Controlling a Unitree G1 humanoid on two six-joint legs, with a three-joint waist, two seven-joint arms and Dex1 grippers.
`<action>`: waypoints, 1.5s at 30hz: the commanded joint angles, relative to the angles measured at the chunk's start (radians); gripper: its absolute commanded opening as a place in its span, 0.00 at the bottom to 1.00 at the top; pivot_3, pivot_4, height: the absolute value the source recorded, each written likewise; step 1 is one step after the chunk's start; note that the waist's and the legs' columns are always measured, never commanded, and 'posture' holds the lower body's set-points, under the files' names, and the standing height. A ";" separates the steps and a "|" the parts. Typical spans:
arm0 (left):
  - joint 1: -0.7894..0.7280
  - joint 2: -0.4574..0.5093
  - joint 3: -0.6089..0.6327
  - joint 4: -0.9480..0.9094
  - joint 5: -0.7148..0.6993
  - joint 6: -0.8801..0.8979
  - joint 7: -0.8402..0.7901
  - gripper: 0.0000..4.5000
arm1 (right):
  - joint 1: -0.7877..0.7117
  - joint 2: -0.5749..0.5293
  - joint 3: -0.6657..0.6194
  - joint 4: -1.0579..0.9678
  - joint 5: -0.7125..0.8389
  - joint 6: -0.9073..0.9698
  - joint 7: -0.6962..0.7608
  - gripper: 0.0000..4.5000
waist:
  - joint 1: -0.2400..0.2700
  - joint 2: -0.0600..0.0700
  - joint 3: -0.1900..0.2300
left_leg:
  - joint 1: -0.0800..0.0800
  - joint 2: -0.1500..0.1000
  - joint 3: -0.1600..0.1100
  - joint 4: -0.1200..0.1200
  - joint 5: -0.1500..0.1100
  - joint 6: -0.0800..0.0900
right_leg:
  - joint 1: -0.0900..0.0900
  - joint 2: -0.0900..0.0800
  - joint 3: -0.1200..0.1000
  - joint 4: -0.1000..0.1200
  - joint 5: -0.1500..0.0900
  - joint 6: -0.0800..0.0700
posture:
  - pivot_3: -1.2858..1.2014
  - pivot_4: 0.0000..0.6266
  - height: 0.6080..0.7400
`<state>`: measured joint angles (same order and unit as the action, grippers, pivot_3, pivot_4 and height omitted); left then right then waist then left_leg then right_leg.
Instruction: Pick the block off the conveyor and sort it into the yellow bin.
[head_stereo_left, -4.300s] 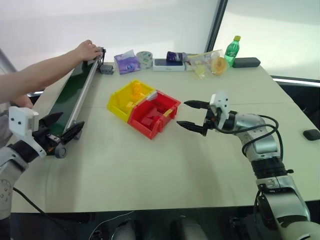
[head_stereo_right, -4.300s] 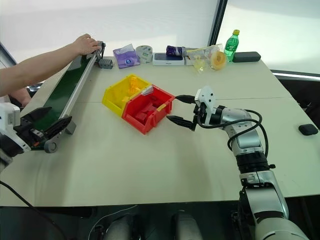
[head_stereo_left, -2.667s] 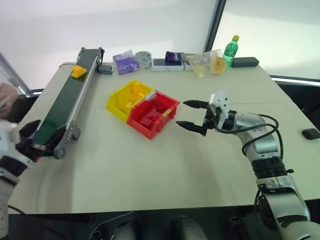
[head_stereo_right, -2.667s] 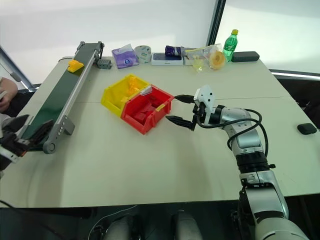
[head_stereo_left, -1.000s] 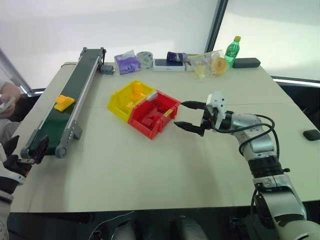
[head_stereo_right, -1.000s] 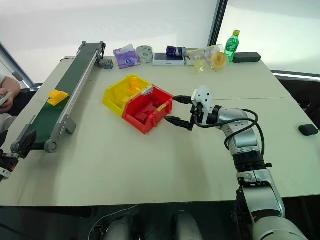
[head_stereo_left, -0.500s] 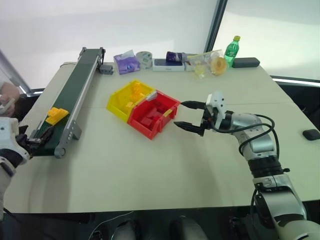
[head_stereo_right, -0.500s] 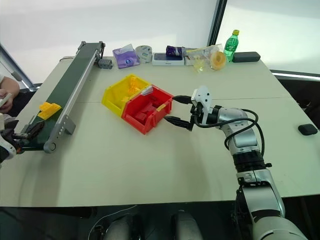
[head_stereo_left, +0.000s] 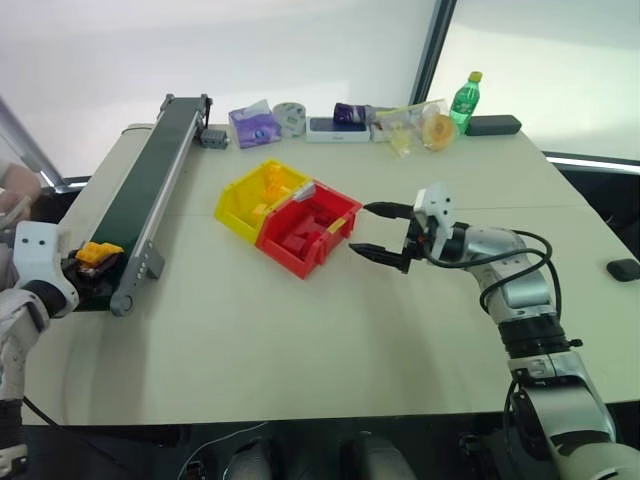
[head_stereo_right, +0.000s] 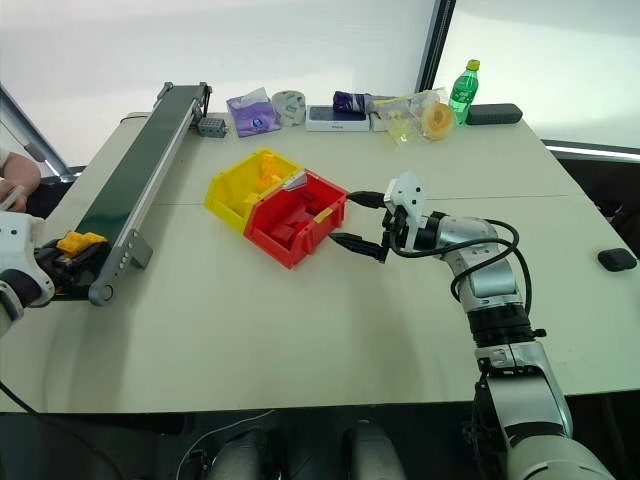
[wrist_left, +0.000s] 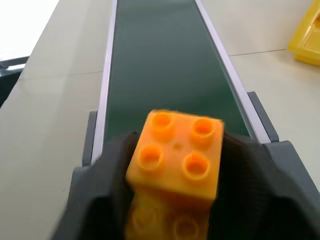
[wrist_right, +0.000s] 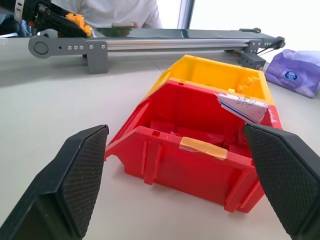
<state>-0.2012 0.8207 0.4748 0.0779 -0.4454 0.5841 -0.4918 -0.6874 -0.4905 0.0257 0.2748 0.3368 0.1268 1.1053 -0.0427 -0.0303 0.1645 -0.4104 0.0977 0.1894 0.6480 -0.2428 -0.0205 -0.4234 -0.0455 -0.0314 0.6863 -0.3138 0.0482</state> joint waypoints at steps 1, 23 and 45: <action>0.000 0.010 0.023 -0.010 0.010 -0.026 -0.014 0.30 | -0.001 -0.010 -0.023 -0.050 0.015 0.004 -0.008 1.00 | 0.000 0.000 0.000 | 0.000 0.000 0.000 0.000 0.000 0.000 | 0.000 0.000 0.000 0.000 0.000 0.000 | 0.52 0.24 1.00; -0.617 -0.385 -0.329 0.298 0.171 -0.197 0.146 0.30 | -0.015 0.000 -0.015 -0.077 0.012 0.021 -0.035 1.00 | 0.029 0.000 0.000 | 0.000 -0.003 0.000 0.003 0.000 0.000 | 0.001 0.003 0.000 0.001 0.000 0.001 | 0.52 0.24 1.00; -0.480 -0.338 -0.277 0.185 0.177 -0.381 0.004 0.98 | 0.019 -0.025 -0.025 -0.089 0.011 0.018 -0.046 1.00 | 0.009 0.000 0.000 | 0.000 -0.002 0.001 0.002 0.000 0.000 | -0.001 0.003 0.000 0.002 0.000 0.001 | 0.52 0.24 1.00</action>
<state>-0.7127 0.4418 0.1660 0.4060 -0.2513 0.1938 -0.4632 -0.6614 -0.5151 0.0240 0.1866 0.3376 0.1724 1.0505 -0.0336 -0.0304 0.1645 -0.4107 0.0962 0.1899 0.6501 -0.2425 -0.0208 -0.4240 -0.0427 -0.0315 0.6883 -0.3137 0.0488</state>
